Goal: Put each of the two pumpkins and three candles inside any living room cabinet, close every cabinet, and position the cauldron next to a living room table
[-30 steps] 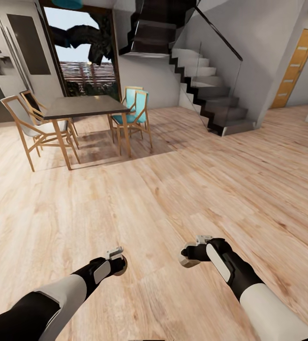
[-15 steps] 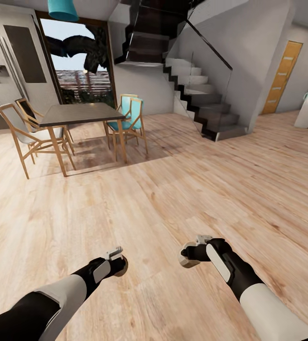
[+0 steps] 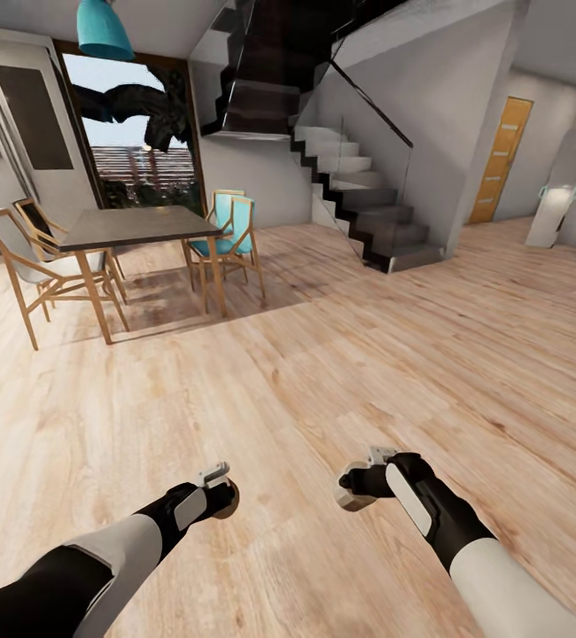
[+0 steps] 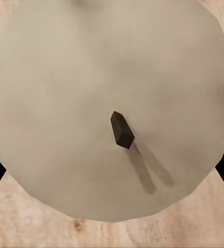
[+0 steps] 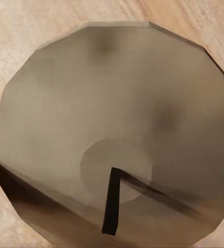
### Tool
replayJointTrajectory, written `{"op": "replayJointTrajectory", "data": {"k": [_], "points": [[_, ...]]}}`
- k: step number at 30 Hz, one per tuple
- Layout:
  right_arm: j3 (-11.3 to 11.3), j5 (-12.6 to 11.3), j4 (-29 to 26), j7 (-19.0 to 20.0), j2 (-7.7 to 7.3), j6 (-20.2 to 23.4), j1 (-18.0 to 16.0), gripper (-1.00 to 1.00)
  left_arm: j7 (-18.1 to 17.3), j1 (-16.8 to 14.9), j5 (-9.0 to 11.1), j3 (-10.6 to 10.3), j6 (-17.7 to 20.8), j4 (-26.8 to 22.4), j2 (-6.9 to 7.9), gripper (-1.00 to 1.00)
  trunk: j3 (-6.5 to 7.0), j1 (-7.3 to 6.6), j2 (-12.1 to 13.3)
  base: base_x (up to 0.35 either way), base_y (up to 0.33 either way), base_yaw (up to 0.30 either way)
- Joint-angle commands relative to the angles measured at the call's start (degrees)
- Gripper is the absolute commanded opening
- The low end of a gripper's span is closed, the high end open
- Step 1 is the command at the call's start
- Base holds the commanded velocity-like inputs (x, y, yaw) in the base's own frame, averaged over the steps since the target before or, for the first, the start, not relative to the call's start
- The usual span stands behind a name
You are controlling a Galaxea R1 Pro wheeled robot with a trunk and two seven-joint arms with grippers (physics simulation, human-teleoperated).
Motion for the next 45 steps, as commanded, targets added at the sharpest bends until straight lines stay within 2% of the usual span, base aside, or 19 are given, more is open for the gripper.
{"op": "replayJointTrajectory", "data": {"k": [1, 5, 10, 14, 26, 29, 45], "points": [[0.3, -0.6, 0.0, -0.6, -0.07, 0.1, 0.0, -1.00, 0.3, 0.0, 0.5, -0.5, 0.3, -0.1, 0.00, -1.00, 0.08, -0.04, 0.0, 0.000, 0.000, -0.009], [0.6, -0.5, 0.0, -0.7, -0.07, 0.1, 0.0, -1.00, 0.3, 0.0, 0.5, -0.5, 0.3, -0.1, 0.00, -1.00, 0.59, -0.14, 0.0, 0.000, 0.000, -0.003], [3.4, -0.5, 1.4, -0.7, -0.07, -0.3, 0.0, -1.00, 0.3, 0.0, 0.5, -0.5, 0.3, -0.1, -0.03, -1.00, 1.22, -0.27, 0.1, 0.000, 0.000, 0.000], [4.2, -0.5, 1.7, -0.7, -0.07, -0.4, 0.0, -1.00, 0.3, 0.0, 0.5, -0.5, 0.3, -0.1, -0.01, -1.00, 1.73, -0.37, 0.2, 0.000, 0.000, 0.000], [4.5, -0.5, 1.9, -0.7, -0.07, -0.4, 0.0, -1.00, 0.4, 0.0, 0.5, -0.5, 0.2, -0.1, 0.00, -1.00, 3.26, -0.68, 0.3, 0.000, 0.000, 0.000], [4.5, -0.6, 1.9, -0.6, -0.07, -0.4, 0.0, -1.00, 0.4, 0.0, 0.5, -0.5, 0.2, -0.1, 0.00, -1.00, 3.04, -0.68, 0.3, 0.000, 0.000, 0.000], [4.5, -0.6, 2.0, -0.5, -0.07, -0.4, 0.0, -1.00, 0.4, 0.0, 0.3, -0.5, 0.3, -0.1, 0.01, -1.00, 5.25, -1.09, 0.5, 0.000, 0.000, 0.000]]}}
